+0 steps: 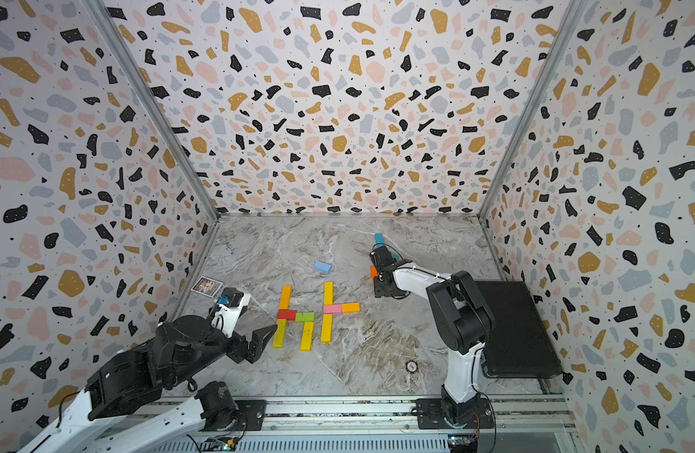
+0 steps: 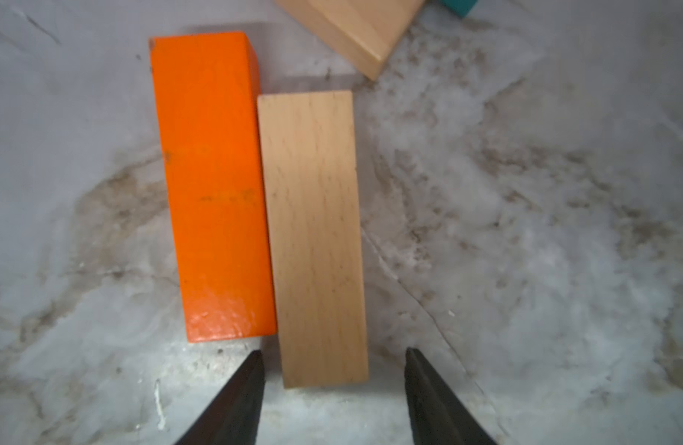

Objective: Assemble the letter h with building blocks
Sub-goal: Pick up the building block from the center of the board, then assemble the building block at the center of the board.

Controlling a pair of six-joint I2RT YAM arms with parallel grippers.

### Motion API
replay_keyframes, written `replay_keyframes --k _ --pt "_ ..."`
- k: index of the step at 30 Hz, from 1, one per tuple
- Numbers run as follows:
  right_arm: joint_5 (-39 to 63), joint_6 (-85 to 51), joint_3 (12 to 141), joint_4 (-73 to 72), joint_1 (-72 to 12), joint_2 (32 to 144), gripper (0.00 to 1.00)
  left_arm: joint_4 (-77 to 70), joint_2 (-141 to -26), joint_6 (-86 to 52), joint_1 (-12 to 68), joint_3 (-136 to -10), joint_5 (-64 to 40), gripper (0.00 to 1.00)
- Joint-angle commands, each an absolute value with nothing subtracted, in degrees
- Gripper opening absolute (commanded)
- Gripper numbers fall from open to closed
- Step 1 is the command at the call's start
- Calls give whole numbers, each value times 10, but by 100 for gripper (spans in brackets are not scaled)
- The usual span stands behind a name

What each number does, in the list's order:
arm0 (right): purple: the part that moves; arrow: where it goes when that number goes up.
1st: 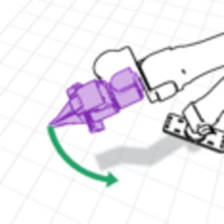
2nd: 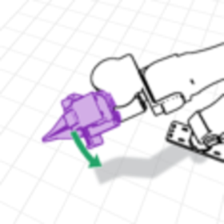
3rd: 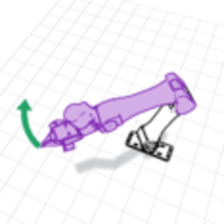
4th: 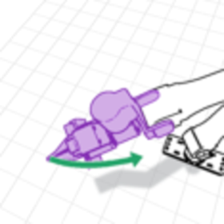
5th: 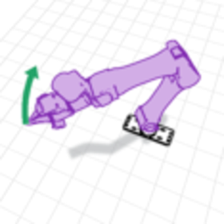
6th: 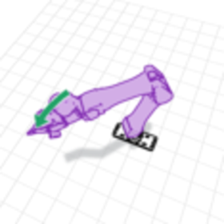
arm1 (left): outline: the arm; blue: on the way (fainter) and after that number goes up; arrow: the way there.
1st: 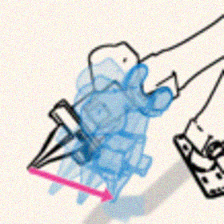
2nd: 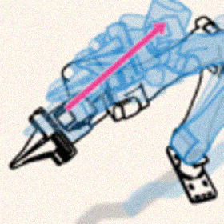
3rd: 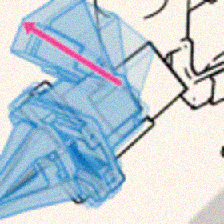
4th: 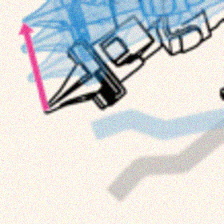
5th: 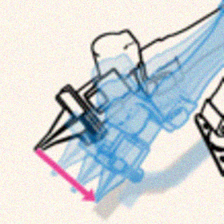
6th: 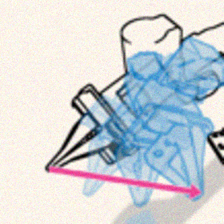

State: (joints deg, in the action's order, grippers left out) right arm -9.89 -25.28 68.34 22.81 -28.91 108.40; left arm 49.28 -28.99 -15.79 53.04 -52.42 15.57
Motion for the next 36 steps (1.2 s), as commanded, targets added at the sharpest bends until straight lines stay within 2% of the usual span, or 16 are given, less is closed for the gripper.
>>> replay_keyframes --k 1,8,15,20,26,36 --pt "-105 -230 699 236 -282 1106 58 477 -287 -151 528 -519 162 99" --pt "-82 -218 697 234 -275 1103 38 478 -288 -151 527 -519 163 99" --pt "-111 -236 629 231 -275 1016 20 478 -282 -151 527 -519 163 99" --pt "-108 -252 586 247 -301 908 17 476 -280 -151 528 -519 161 99" --pt "-142 -310 549 317 -405 824 17 477 -268 -153 527 -519 158 99" --pt "-145 -429 516 312 -561 820 17 474 -255 -150 526 -516 157 99"
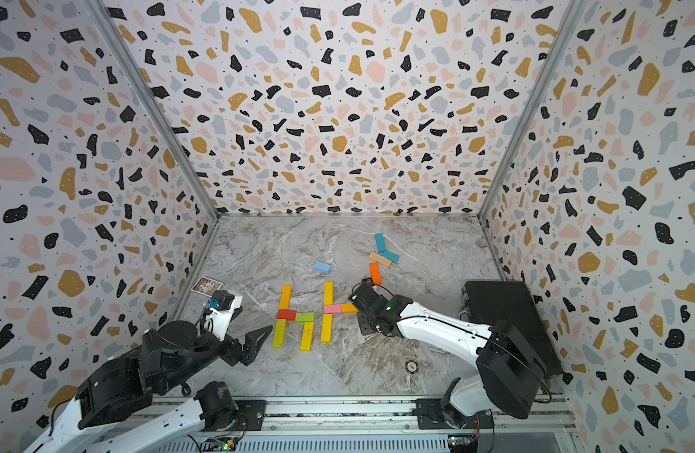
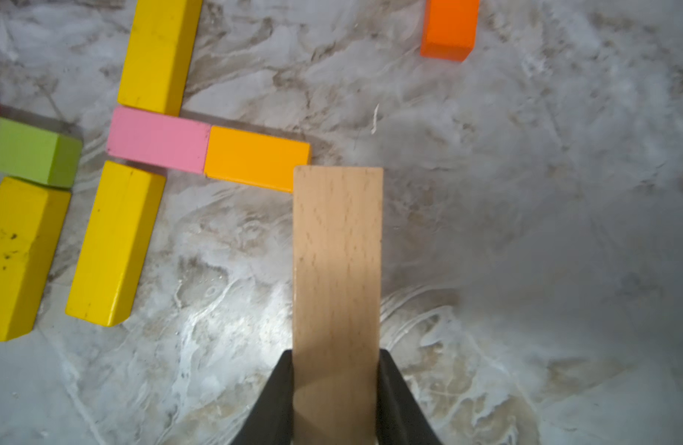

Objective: Assemble the letter h with building blocks
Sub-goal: Assemble the building block at the center of the board.

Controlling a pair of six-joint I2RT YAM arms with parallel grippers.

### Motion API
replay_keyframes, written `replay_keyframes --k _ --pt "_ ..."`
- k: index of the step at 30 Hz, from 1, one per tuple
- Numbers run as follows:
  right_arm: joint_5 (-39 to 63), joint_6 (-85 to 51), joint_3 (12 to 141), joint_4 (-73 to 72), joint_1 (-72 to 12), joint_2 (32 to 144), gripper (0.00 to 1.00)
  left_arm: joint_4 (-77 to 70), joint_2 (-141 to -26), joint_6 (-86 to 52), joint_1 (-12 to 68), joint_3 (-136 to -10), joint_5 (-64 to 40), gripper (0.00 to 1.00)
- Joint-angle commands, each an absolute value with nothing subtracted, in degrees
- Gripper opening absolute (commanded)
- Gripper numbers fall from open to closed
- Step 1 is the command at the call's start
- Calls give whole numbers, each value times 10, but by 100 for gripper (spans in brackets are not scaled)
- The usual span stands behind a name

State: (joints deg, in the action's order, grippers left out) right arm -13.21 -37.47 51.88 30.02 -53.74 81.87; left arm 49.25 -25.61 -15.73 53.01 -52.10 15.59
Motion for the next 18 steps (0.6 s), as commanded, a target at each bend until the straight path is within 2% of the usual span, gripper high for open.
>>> replay_keyframes --k 1,6,18 --pt "-143 -437 512 307 -571 825 16 474 -257 -151 527 -516 157 99" --pt "-150 -472 505 295 -612 848 15 474 -260 -150 527 -517 156 99" --pt "-162 -538 516 296 -621 903 15 475 -261 -149 527 -518 160 99"
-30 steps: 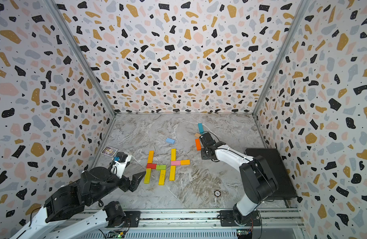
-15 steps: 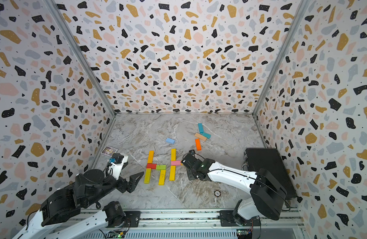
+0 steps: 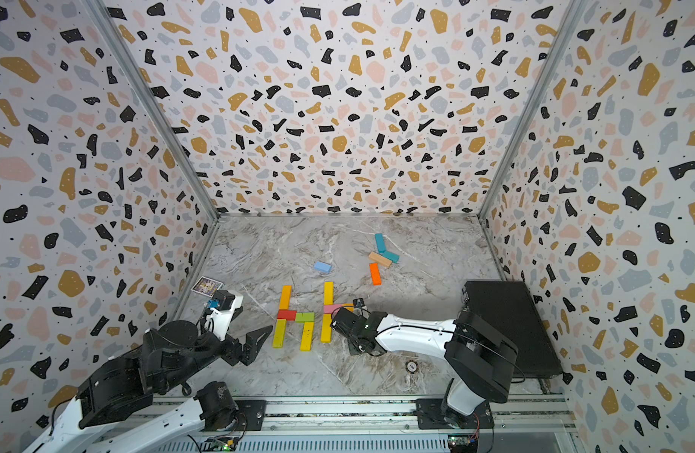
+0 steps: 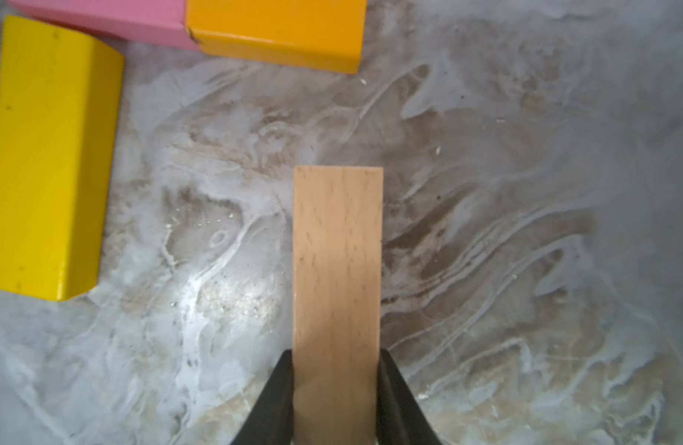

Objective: Assemble the letter h with building blocks
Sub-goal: Assemble the building block at the center of the board.

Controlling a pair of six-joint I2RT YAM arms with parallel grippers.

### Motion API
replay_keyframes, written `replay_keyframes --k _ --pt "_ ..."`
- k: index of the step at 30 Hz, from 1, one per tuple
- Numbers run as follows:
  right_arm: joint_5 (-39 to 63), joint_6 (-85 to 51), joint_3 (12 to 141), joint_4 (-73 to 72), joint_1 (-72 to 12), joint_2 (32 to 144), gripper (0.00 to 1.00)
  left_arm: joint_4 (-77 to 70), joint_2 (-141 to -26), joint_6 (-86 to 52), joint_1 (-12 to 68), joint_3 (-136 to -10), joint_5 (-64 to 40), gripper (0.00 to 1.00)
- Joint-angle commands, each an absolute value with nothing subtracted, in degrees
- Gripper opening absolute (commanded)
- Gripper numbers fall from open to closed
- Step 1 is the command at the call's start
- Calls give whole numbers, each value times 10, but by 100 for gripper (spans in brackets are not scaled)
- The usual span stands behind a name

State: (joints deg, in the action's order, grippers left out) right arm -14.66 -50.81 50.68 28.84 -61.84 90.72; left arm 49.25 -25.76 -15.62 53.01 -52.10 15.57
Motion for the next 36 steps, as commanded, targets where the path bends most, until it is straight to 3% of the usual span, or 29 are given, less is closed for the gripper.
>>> replay_keyframes --k 1,23,36 --pt "-165 -541 515 295 -621 904 15 475 -262 -150 526 -517 158 99" --pt "-188 -522 575 298 -619 966 18 476 -256 -150 526 -518 162 99" --pt "-150 -549 591 306 -599 981 18 474 -258 -147 526 -517 156 99"
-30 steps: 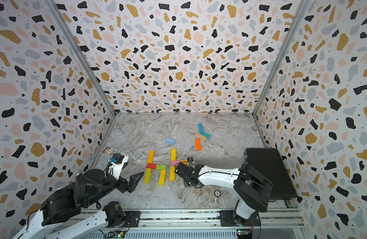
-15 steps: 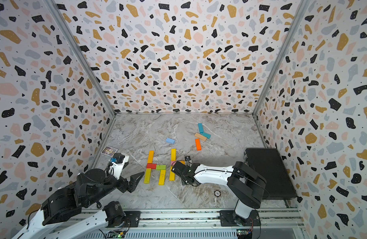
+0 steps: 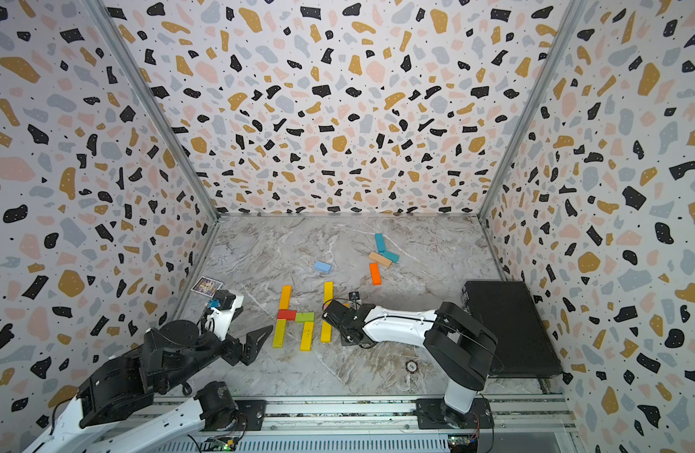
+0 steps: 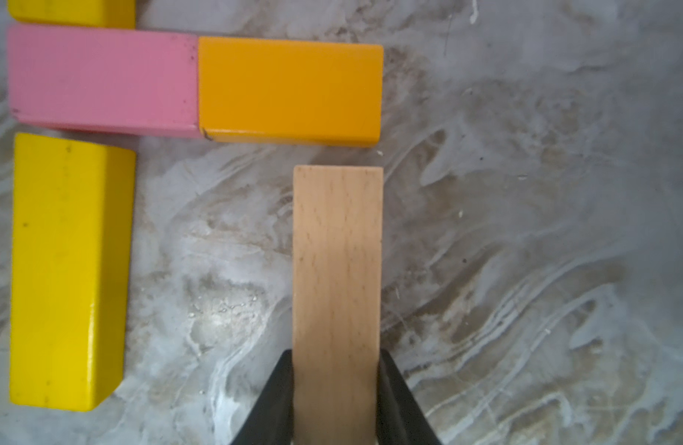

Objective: Assemble the letter h with building blocks
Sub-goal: Assemble the building block at the center of the board.

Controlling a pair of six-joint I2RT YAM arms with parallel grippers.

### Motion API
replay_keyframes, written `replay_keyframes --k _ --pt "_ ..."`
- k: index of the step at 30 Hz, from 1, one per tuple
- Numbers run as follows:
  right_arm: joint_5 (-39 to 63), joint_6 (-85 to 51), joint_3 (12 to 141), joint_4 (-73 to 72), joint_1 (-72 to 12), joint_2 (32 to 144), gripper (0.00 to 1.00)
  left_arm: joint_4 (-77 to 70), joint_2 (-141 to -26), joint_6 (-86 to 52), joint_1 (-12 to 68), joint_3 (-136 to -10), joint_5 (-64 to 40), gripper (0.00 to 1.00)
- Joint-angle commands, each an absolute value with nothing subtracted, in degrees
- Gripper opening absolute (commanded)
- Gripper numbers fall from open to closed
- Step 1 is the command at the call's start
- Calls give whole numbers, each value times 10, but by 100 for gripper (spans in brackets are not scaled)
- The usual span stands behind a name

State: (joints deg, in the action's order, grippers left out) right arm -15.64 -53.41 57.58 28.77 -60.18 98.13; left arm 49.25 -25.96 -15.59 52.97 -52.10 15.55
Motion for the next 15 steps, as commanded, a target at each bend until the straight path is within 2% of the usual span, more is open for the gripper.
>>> replay_keyframes --k 1,15 --pt "-148 -550 592 305 -598 981 19 474 -258 -147 526 -518 156 99" --pt "-140 -544 595 291 -597 991 20 474 -261 -147 526 -518 158 99"
